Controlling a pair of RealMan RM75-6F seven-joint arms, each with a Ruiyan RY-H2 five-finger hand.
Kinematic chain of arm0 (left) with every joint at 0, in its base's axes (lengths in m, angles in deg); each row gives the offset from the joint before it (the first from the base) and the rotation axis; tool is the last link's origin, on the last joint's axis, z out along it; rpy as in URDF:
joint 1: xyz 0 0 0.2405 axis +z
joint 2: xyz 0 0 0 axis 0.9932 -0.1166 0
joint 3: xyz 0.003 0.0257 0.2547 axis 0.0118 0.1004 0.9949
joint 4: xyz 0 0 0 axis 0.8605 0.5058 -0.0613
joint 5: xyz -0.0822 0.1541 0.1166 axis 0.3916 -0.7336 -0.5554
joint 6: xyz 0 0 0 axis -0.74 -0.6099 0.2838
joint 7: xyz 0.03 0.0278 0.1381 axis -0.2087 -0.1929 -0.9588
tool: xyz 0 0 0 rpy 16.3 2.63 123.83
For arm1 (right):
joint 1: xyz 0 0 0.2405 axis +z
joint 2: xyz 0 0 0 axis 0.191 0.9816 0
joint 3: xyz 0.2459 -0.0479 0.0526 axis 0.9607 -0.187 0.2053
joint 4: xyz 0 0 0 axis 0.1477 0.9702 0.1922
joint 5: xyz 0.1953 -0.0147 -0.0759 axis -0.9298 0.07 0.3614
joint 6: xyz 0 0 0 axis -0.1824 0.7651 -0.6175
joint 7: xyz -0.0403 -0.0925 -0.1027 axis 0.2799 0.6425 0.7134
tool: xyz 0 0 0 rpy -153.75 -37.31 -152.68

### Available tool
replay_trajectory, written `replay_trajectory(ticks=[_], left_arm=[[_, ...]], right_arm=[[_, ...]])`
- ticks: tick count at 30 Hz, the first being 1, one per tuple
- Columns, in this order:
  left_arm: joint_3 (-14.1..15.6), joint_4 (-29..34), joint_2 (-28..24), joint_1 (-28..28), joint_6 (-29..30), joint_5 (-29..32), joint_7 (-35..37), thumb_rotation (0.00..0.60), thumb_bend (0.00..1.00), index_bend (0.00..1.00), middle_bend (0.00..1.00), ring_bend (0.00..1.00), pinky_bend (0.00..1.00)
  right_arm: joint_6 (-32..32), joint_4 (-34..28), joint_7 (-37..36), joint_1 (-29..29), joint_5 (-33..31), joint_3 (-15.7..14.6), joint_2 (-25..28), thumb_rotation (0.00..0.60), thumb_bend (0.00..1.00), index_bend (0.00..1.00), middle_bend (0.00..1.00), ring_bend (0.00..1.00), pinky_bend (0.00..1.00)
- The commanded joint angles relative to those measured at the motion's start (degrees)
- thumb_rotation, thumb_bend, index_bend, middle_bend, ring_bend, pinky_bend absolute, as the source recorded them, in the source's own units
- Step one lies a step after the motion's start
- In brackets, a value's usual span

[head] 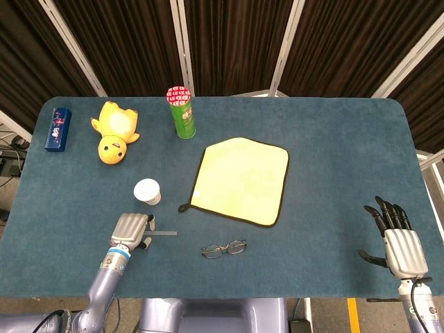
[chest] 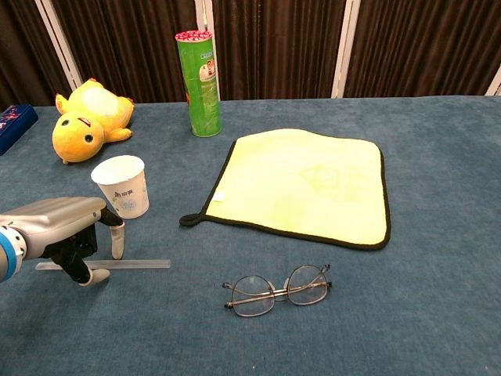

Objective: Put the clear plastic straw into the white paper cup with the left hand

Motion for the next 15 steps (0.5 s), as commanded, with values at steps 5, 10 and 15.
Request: replay_trajectory(ticks=[5,10,15], left_arm=[[0.8,-0.5,0.1,-0.7,0.3,0.7,0.5,0.6,0.36,0.48,1.0,0.96,0.84],[1.2,-0.8,0.4,-0.9,0.5,0.5,0.9,0.6,0.4,0.49,1.0,0.96,0.84],[2.1,-1.1,0.8,-1.1,1.0,0.3,1.3,0.6,0.43,0.53,1.0,0.96,0.84]], right_arm=[[0.0,-0.1,0.0,0.0,0.0,0.0,0.0,0.6,0.09,0.13,0.0,0.0,0.0],[0.0,-0.1,0.0,0.0,0.2,-0.1,-0.1,0.6,0.09,0.13,0.0,0.0,0.0],[0.3,0.1,-0.5,0.0,0.5,-0.1,-0.2,0.6,0.09,0.13,0.0,0.0,0.0]])
